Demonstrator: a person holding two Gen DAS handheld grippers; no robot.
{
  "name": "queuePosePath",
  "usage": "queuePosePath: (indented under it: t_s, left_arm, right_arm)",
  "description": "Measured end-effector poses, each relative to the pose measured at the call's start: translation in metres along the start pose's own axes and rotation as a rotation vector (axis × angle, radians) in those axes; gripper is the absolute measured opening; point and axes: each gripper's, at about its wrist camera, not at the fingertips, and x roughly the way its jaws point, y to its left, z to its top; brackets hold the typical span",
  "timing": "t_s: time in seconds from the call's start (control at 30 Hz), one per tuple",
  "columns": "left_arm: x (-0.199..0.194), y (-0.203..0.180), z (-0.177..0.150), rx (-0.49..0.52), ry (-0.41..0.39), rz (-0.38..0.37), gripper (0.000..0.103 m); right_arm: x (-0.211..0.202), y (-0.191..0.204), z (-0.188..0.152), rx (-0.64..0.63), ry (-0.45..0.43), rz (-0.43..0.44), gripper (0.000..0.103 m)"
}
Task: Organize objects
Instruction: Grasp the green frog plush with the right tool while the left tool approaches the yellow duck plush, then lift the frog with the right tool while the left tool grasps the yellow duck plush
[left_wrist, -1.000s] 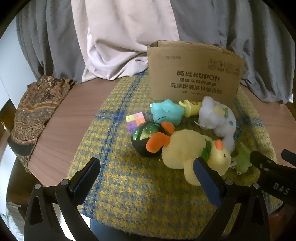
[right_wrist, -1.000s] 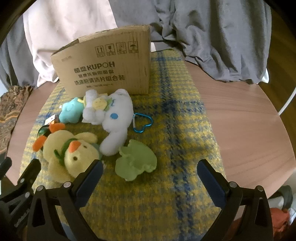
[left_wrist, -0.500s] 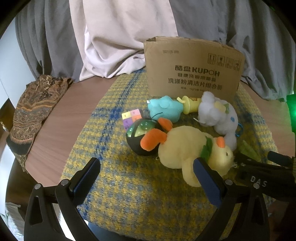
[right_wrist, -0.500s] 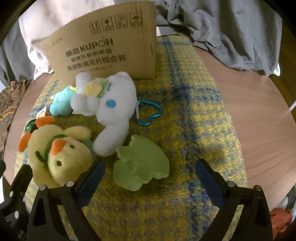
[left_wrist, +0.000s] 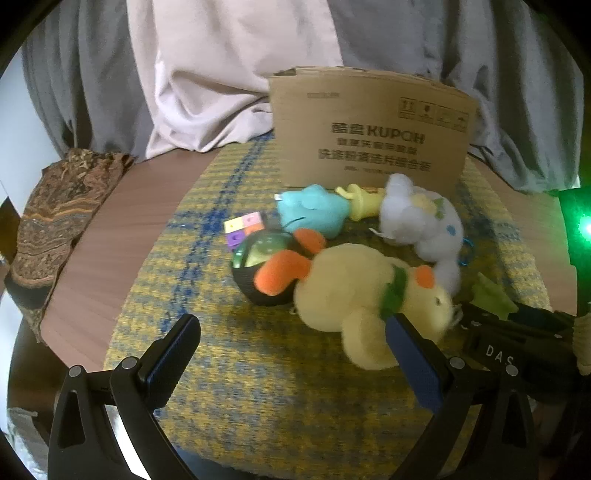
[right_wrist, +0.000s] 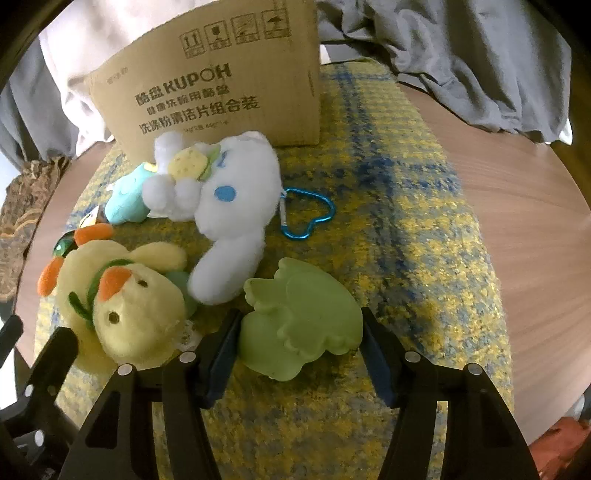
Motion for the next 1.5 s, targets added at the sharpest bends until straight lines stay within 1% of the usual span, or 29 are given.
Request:
queuePosePath:
  t_s: [0.17,0.3,0.37,0.57,0.6,0.67,0.87,1.03,1.1,1.2,1.3,1.37,1.5]
  left_arm:
    - [0.000,-0.012,0.003,0.019,0.003,-0.044,0.102]
    - [0.006,-0.026,0.005,0.035,0.027,-0.089,0.102]
    - [0.011,-0.033,0.006,0.045,0.035,-0.097,0.102]
    - [0.025,-0.047,0.008,0.054,0.067,-0.105,0.102]
    - [0.027,-0.049,0.009,0.033,0.070,-0.091,0.102]
    - [0.030,-0.052,0.011,0.036,0.066,-0.076,0.102]
    - [0.036,-0.052,0.014,0.026,0.058,-0.075,0.102]
    - [0.048,-0.057,0.014,0.039,0.065,-0.050,0.102]
    - [0.049,-0.056,0.017,0.029,0.056,-0.053,0.102]
    - [0.048,-0.055,0.019,0.023,0.049,-0.061,0.099]
    - [0.044,-0.056,0.018,0.032,0.040,-0.066,0.094]
    - [0.041,-0.056,0.017,0.039,0.034,-0.072,0.086]
    - [0.035,-0.054,0.018,0.038,0.030,-0.090,0.079]
  right_arm:
    - [-0.017,-0.012,-0.003,0.022,-0.030,-0.017,0.061]
    - [-0.031,-0.025,-0.002,0.041,-0.064,-0.040,0.061]
    - [-0.036,-0.029,-0.001,0.047,-0.075,-0.051,0.061]
    - [-0.037,-0.039,-0.002,0.061,-0.075,-0.061,0.061]
    - [-0.037,-0.039,-0.002,0.062,-0.074,-0.059,0.061]
    - [-0.037,-0.039,-0.003,0.062,-0.074,-0.060,0.061]
    - [-0.038,-0.040,-0.003,0.059,-0.076,-0.055,0.061]
    - [-0.036,-0.040,-0.004,0.062,-0.069,-0.056,0.061]
    - [-0.037,-0.040,-0.004,0.063,-0.071,-0.056,0.061]
    - [-0.037,-0.041,-0.004,0.063,-0.072,-0.056,0.061]
    - [-0.039,-0.040,-0.003,0.064,-0.076,-0.056,0.061]
    - [-0.040,-0.039,-0.002,0.063,-0.078,-0.053,0.061]
    - [-0.043,-0.036,-0.002,0.058,-0.083,-0.045,0.061]
